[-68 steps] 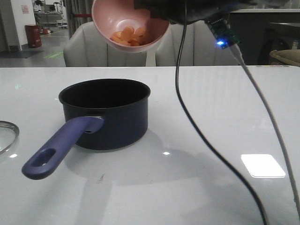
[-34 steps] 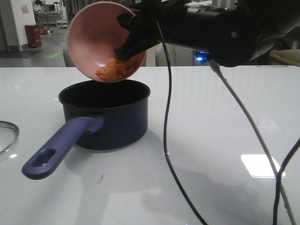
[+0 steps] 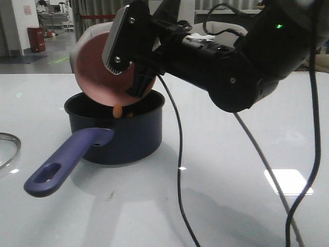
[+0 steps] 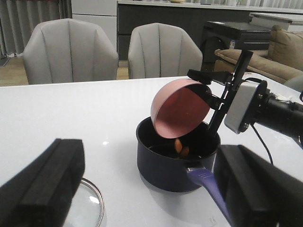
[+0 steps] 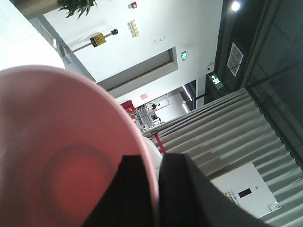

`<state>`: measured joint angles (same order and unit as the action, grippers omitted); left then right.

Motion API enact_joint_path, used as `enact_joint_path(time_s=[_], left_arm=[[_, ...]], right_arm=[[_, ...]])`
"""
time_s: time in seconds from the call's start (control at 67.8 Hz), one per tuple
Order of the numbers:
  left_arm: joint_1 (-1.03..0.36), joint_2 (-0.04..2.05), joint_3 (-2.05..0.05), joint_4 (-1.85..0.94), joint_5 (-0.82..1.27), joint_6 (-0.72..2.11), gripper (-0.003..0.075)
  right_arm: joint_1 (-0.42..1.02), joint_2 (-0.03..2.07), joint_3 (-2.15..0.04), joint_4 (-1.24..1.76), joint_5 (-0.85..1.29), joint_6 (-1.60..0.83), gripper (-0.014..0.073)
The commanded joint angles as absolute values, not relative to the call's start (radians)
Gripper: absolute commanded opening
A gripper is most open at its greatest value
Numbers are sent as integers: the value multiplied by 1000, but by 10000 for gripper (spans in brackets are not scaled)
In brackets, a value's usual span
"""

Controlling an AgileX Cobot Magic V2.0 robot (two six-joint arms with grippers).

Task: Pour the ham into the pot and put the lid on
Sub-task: 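Tilt the pink bowl with the right gripper to pour ham into saucepan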

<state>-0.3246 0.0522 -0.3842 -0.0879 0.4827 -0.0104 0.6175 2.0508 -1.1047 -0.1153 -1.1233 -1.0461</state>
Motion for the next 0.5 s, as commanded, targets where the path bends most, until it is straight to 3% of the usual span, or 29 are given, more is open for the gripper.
enact_joint_path(time_s=[0.0, 0.192, 0.384, 0.487], left_arm=[[-331, 67, -410, -96, 396, -12, 603], [-331, 67, -410, -96, 396, -12, 603], [-331, 67, -410, -96, 396, -12, 603], [-331, 67, -410, -96, 396, -12, 603]], right_arm=[[618, 1992, -1135, -103, -1287, -1059, 132], [618, 1992, -1135, -81, -1287, -939, 132], [618, 1974, -1135, 8, -1271, -375, 132], [618, 1937, -1135, 66, -1182, -225, 132]])
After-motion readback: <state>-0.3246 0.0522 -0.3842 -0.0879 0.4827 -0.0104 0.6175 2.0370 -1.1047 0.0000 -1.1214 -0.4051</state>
